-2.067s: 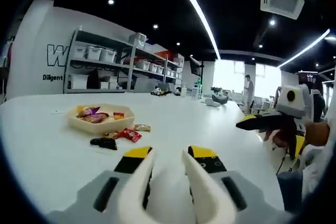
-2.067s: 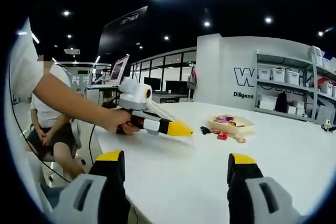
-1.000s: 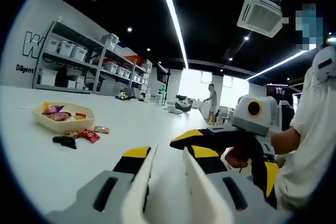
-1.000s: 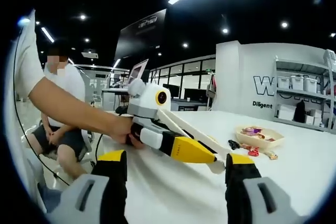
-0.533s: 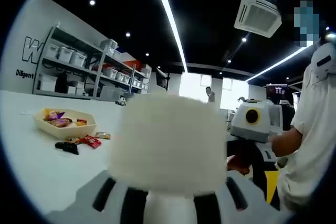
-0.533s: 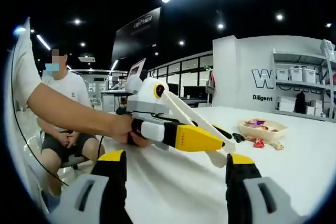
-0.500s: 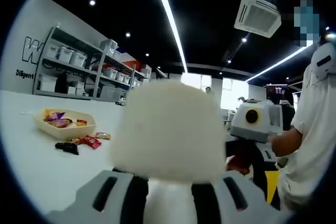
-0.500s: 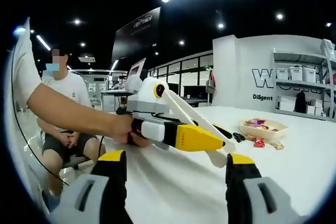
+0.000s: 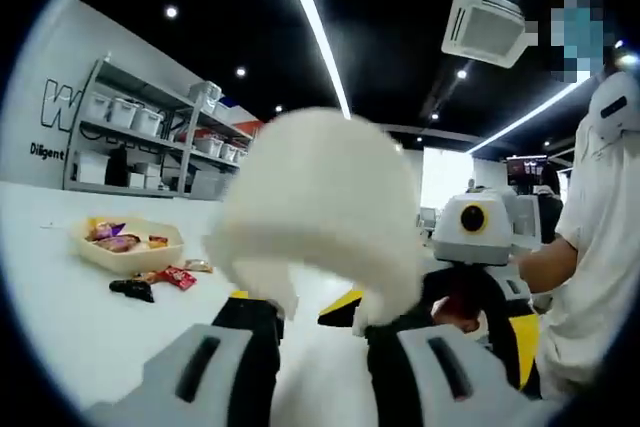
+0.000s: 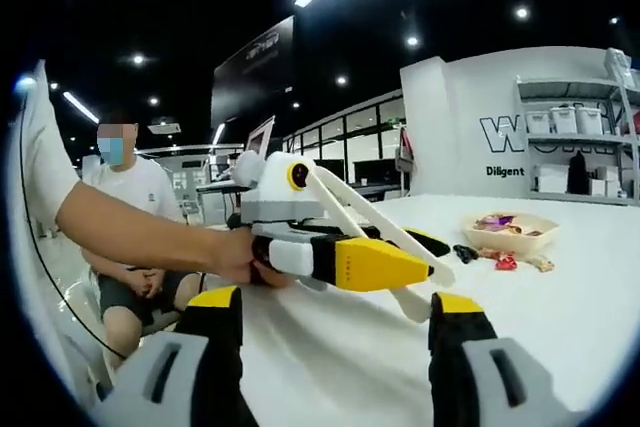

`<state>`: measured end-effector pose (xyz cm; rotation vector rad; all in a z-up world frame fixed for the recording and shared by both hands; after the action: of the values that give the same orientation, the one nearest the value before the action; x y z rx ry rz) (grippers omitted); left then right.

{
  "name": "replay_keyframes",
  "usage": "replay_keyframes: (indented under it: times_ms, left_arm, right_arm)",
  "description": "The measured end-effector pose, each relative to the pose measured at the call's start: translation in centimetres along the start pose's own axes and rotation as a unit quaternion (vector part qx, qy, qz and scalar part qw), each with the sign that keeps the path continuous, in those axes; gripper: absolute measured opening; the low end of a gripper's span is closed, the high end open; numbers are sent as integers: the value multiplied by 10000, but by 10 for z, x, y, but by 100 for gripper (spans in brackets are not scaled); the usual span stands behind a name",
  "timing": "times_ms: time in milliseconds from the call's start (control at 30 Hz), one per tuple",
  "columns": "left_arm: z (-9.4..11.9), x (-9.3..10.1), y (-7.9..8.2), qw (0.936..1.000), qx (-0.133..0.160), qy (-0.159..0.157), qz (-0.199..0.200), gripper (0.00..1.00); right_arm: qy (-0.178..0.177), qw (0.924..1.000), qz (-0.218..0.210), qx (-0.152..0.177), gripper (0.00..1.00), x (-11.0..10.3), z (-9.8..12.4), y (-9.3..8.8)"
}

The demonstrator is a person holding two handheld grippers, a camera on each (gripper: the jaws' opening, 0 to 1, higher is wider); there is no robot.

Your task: Place the target food into the container with the food tongs after gripping and lifting it, then release it inside without dropping or visibly crushing the food.

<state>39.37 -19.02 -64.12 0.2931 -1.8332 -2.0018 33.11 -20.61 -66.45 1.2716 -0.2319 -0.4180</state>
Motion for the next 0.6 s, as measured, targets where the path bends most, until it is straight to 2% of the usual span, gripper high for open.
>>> replay_keyframes:
  times_ms: [400, 467, 600]
  left_arm:
    - [0, 4, 0, 9993, -26, -164, 344, 27]
    - [1, 4, 2, 9987, 24, -167, 490, 26]
    - [5, 2, 6, 9984, 157, -69, 532, 24]
  right_arm:
    - [67, 9999, -17, -126, 72, -2, -2, -2]
    - [46, 9999, 7, -101, 71, -1, -1, 1]
    - [32, 9999, 27, -153, 72, -1, -1, 1]
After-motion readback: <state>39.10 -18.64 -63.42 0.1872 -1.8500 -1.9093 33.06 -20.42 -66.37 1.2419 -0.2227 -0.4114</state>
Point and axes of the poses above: the point that each gripper's makers call its tool centre point, and the gripper's own axes: z roughly backward along the fingers, x roughly to its right, y roughly out of its top, the point moved 3 cm from there along z, roughly backward along the fingers, and after that the axes turned 11 degrees about -x, right-handed, at the moved point
